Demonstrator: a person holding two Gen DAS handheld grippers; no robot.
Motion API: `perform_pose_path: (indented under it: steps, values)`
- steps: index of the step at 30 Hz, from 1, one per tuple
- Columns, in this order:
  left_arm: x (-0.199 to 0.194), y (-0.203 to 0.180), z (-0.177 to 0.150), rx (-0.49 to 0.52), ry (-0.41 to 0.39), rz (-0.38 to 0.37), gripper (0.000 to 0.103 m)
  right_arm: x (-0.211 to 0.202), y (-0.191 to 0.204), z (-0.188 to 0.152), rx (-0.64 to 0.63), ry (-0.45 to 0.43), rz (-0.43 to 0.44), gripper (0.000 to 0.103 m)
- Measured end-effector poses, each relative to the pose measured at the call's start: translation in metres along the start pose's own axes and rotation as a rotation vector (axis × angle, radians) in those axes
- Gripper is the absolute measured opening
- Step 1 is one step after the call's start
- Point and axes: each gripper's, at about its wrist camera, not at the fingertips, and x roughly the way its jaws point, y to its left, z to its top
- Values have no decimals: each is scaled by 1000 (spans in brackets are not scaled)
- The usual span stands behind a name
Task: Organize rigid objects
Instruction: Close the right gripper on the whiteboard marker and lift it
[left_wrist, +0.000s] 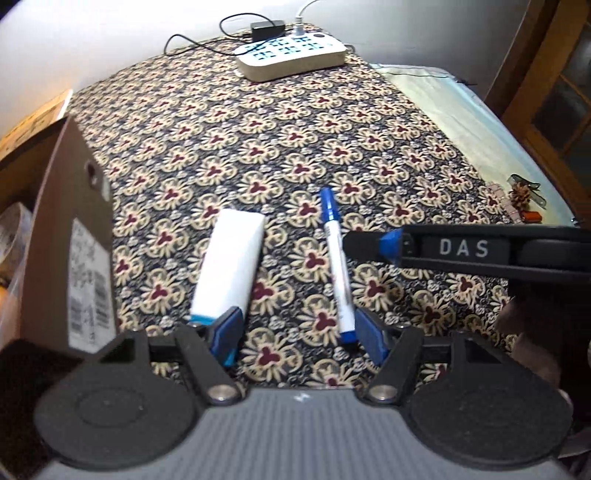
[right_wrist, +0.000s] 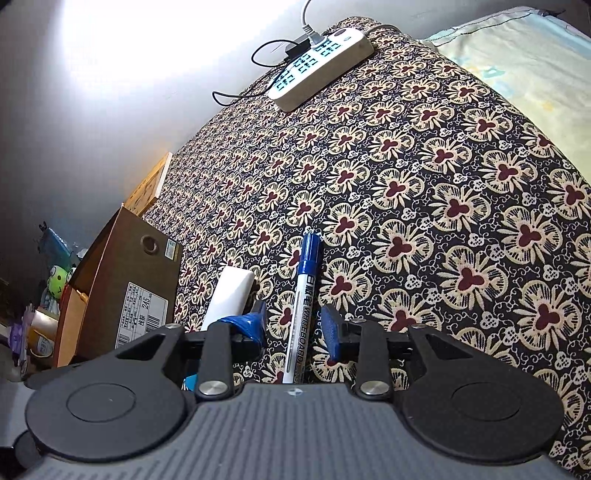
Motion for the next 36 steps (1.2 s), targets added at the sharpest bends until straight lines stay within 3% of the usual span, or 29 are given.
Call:
perform_pose_path:
  steps: [10,15,21,22,24,25,36]
  values:
    - [28,-11,10,35,26,-97,65,10,-7,4,30,16,11,15]
    - [44,-9,12,25,70,-127,41,15,-11,6,50,29,19,14]
    - [47,-10,13,31,44,-130,39,18,-15,5,76,42,33,14]
    - [48,-10,14,31,38,-125,36,18,-16,5,80,43,36,14]
    - [49,-8,15,27,31,-116,11,18,-17,6,91,44,41,14]
    - [49,-6,17,22,32,-115,6,18,-18,7,96,44,45,14]
    - [48,6,15,-73,28,-211,5,24,-19,5,140,78,90,14]
